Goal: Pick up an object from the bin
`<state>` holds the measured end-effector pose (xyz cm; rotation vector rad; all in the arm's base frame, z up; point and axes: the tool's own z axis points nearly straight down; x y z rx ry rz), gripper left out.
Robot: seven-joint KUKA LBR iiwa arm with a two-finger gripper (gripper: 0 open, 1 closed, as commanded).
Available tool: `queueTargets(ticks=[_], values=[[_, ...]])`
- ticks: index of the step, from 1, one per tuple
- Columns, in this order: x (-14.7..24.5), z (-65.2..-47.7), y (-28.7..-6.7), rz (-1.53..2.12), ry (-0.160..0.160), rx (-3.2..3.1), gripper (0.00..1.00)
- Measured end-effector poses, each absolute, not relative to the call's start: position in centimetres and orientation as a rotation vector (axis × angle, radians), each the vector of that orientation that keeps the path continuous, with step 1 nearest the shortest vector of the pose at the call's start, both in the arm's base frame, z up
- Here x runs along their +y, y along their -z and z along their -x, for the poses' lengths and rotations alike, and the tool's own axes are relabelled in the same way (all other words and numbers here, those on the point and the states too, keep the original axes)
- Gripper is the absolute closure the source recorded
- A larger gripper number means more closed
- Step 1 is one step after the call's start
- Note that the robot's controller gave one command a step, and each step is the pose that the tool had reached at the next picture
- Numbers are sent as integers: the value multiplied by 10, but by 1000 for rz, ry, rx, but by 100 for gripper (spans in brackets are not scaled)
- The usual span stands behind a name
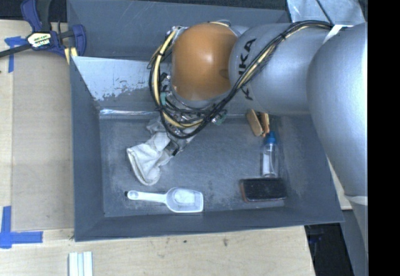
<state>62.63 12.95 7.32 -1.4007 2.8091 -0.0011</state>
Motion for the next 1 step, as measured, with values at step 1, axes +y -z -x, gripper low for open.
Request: queueTargets(ticks=[1], values=[[129, -626, -76, 1400, 1, 2809, 100]])
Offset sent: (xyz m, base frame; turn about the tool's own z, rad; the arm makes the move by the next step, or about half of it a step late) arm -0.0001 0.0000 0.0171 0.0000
